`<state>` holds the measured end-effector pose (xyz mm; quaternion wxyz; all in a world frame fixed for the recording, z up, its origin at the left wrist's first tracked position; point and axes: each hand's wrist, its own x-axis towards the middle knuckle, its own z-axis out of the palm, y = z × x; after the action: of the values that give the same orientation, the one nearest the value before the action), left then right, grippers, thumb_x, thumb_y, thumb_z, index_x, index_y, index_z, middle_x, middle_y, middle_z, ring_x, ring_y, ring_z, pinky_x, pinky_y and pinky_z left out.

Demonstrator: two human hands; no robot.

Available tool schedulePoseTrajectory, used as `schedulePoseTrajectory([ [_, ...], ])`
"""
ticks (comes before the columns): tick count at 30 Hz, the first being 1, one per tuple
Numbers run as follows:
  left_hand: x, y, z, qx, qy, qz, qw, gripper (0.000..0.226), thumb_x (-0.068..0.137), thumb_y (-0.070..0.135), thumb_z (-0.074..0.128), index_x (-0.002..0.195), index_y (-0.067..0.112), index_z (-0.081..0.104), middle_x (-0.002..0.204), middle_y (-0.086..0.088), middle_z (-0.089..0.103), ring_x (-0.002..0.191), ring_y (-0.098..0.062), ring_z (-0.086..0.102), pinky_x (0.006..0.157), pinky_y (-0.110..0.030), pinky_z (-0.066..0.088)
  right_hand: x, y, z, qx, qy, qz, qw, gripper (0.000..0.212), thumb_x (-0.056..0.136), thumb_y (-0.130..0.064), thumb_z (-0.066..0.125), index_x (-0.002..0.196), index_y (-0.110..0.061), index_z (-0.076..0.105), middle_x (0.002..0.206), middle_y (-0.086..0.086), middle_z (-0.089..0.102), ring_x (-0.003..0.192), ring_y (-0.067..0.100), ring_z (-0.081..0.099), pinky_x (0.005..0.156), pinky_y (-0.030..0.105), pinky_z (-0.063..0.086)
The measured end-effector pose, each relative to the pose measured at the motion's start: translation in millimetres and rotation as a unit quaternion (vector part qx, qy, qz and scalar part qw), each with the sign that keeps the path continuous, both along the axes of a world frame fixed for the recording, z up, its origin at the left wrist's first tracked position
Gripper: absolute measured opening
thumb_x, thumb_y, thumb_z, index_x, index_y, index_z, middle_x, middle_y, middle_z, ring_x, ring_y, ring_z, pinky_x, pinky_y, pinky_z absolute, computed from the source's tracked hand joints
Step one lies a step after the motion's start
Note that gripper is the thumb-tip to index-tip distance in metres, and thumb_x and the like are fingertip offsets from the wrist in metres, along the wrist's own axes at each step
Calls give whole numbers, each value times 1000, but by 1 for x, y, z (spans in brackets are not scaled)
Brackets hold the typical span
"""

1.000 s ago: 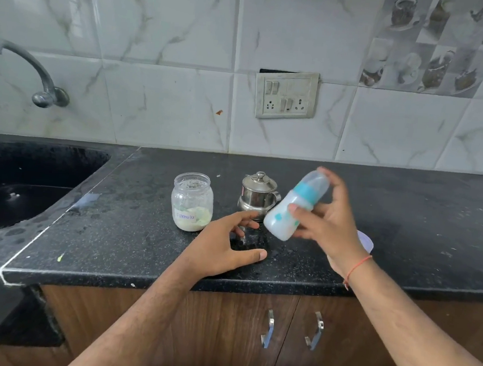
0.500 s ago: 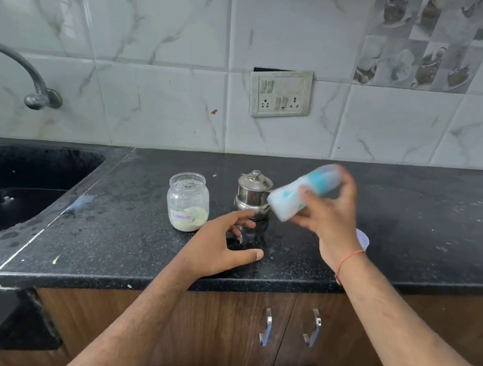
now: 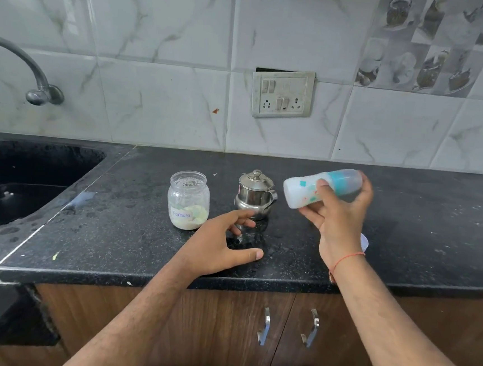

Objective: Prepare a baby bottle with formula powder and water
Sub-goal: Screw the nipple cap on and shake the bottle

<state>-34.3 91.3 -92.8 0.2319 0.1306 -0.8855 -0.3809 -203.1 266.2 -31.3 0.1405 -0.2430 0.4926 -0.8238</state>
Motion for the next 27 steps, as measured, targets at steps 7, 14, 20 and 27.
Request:
schedulePoseTrajectory([
  [7,1,1,1,-7,1,1,1000,82,80,53,96,152,49,55,128,40,67,114,-2,66,110,-31,55,4,0,1,17,7,3,1000,68,95,-3,76,147,-31,42,122,8,72,99,30,80,73,51,67],
  [14,1,1,1,-15,3,2,1000,82,80,54,95,152,47,56,127,39,68,113,-1,66,109,-29,55,3,1,3,3,-10,-5,1000,67,95,-4,77,146,-32,43,115,5,75,100,32,80,72,49,67],
  [20,1,2,2,-11,2,-6,1000,81,80,55,95,150,50,55,129,35,70,113,-2,67,110,-33,56,4,2,1,12,13,-2,1000,65,94,-4,77,144,-31,46,112,5,76,94,28,81,69,46,66],
  [27,1,2,1,-1,5,-8,1000,86,75,63,91,151,53,54,129,38,68,113,-3,67,109,-37,57,2,0,-1,-4,11,-13,1000,67,93,-2,77,145,-29,46,114,3,75,99,27,80,74,46,66],
])
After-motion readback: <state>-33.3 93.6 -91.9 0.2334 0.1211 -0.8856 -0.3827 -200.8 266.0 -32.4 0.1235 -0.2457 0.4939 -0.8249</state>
